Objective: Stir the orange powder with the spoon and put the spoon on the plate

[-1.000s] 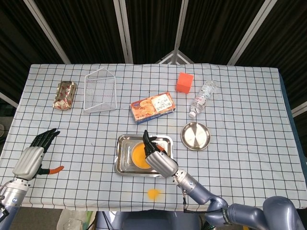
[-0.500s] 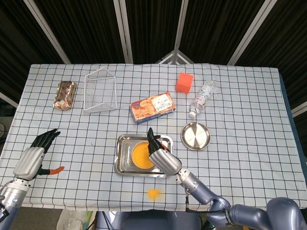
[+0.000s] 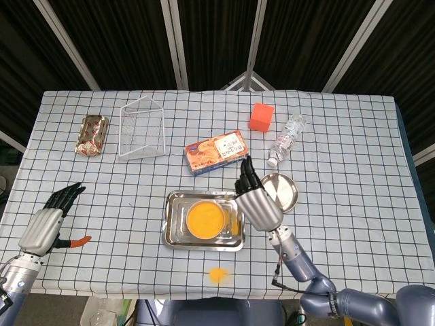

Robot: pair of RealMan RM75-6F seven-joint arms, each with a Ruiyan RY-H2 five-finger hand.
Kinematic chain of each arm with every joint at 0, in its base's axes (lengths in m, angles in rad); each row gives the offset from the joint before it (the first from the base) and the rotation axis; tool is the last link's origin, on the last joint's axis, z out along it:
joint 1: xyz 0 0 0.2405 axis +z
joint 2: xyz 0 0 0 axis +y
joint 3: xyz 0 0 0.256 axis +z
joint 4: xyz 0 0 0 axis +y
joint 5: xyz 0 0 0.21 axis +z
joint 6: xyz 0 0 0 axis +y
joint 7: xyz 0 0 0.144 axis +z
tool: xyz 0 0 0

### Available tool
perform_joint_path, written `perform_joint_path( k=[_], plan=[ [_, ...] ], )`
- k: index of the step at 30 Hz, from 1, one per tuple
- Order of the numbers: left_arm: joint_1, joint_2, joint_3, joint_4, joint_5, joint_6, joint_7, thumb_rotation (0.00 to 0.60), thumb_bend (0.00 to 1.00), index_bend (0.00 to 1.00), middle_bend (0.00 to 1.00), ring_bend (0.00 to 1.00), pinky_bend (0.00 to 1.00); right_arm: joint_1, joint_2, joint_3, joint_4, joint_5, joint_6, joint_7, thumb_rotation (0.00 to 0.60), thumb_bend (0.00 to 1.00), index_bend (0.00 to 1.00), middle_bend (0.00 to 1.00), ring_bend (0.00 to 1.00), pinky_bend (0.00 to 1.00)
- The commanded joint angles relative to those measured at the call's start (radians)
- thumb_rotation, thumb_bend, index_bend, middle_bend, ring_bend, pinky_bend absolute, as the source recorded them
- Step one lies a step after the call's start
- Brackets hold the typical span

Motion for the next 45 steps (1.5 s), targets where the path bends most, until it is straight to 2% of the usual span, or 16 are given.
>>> perform_joint_path(
  k=[1, 7, 16, 28, 34, 37, 40, 42, 45],
  plan=[
    [0.002, 0.001, -0.002, -0.001, -0.002, 0.004, -0.002, 0.600, 0.00, 0.00, 0.00, 0.00, 0.02, -0.030, 0.029, 0.016, 0.028, 0.041, 0.030, 0.057, 0.600, 0.85, 0.93, 0.50, 0.21, 0.14],
    [0.005, 0.002, -0.001, -0.001, 0.001, 0.009, -0.002, 0.600, 0.00, 0.00, 0.00, 0.00, 0.02, -0.083, 0.031, 0.001, 0.166, 0.106, 0.063, 0.195, 0.600, 0.85, 0.93, 0.50, 0.21, 0.12],
    [0.004, 0.000, 0.000, -0.003, -0.001, 0.006, 0.009, 0.600, 0.00, 0.00, 0.00, 0.00, 0.02, -0.114, -0.055, -0.030, 0.388, 0.159, 0.075, 0.355, 0.600, 0.85, 0.93, 0.50, 0.21, 0.12],
    [0.005, -0.002, -0.002, -0.004, -0.010, 0.003, 0.014, 0.600, 0.00, 0.00, 0.00, 0.00, 0.02, -0.122, -0.180, -0.046, 0.585, 0.213, 0.055, 0.457, 0.600, 0.85, 0.93, 0.50, 0.21, 0.12],
    [0.005, -0.003, -0.004, -0.004, -0.014, 0.002, 0.013, 0.600, 0.00, 0.00, 0.00, 0.00, 0.02, -0.114, -0.207, -0.046, 0.657, 0.222, 0.058, 0.452, 0.600, 0.82, 0.92, 0.50, 0.21, 0.12],
    [0.002, -0.005, -0.005, -0.002, -0.017, -0.002, 0.015, 0.600, 0.00, 0.00, 0.00, 0.00, 0.02, -0.116, -0.214, -0.046, 0.686, 0.232, 0.051, 0.480, 0.600, 0.75, 0.88, 0.47, 0.20, 0.12],
    [0.000, -0.006, -0.005, -0.004, -0.019, -0.006, 0.020, 0.600, 0.00, 0.00, 0.00, 0.00, 0.02, -0.121, -0.226, -0.040, 0.698, 0.241, 0.074, 0.485, 0.600, 0.67, 0.72, 0.41, 0.15, 0.10],
    [0.001, -0.006, -0.004, -0.005, -0.018, -0.004, 0.022, 0.600, 0.00, 0.00, 0.00, 0.00, 0.02, -0.126, -0.236, -0.038, 0.698, 0.249, 0.081, 0.482, 0.600, 0.61, 0.59, 0.36, 0.11, 0.08],
    [0.003, -0.006, -0.004, -0.006, -0.016, 0.000, 0.022, 0.600, 0.00, 0.00, 0.00, 0.00, 0.02, -0.128, -0.239, -0.048, 0.697, 0.244, 0.090, 0.471, 0.600, 0.56, 0.49, 0.33, 0.08, 0.07]
  ],
)
